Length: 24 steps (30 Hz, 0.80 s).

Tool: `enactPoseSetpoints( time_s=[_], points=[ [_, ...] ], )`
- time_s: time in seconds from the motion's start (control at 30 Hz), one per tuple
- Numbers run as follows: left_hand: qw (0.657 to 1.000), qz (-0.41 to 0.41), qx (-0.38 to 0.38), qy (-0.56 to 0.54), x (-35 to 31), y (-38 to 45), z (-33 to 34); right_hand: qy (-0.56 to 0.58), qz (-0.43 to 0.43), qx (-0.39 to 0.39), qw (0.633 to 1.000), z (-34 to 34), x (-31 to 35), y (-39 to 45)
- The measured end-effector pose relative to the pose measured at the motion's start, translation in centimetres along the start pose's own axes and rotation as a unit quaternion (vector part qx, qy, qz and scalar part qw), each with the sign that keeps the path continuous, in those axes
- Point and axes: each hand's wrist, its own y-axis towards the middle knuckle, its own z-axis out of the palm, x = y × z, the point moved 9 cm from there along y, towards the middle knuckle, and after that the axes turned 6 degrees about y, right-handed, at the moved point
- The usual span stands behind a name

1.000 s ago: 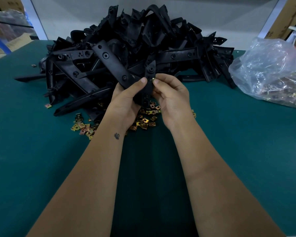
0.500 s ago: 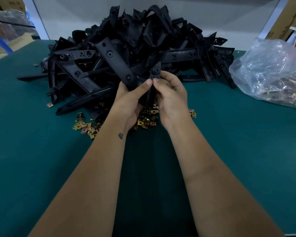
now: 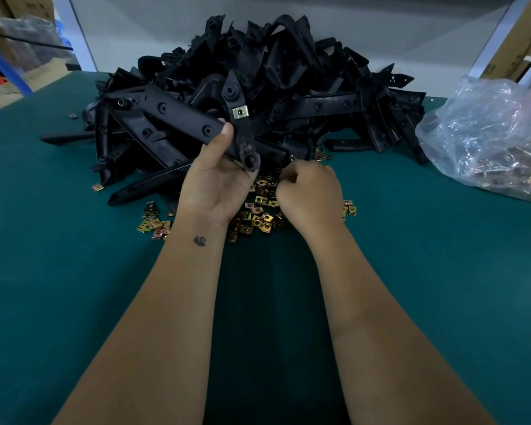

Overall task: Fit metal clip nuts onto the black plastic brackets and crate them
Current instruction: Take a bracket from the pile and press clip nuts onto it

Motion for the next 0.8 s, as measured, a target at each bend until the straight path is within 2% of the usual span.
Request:
enactPoseSetpoints(
  time_s=[0.07,0.17,0.37,0.47,0.53,0.67,0.8],
  points=[
    [1.000,-0.010,0.004,0.002,0.3,0.0,0.1,-0.074,-0.006,0.028,0.997,0.8,-0.1,0.0],
    [1.000,-0.023,-0.003,0.008,0.5,0.1,-0.1,-0.090,-0.014,0.025,0.996,1.0,-0.1,0.1],
    [0.999,-0.016,-0.018,0.044,0.6,0.2,-0.7,0.012,-0.003,0.007,1.000,0.7,-0.4,0.2],
    [0.999,0.003,-0.028,0.022,0.4,0.4,-0.9,0.112,0.016,-0.020,0.993,0.2,-0.7,0.4],
    [0.999,0.020,-0.020,0.028,0.3,0.6,-0.9,0.218,0.037,-0.036,0.975,-0.2,-1.0,0.4],
    [0.998,0.037,-0.017,0.045,0.3,0.7,-0.7,0.417,0.064,-0.029,0.906,0.0,-1.1,0.5],
    [0.999,0.037,-0.008,0.038,0.4,0.6,-0.4,0.506,0.085,-0.020,0.858,0.3,-1.0,0.4]
  ],
)
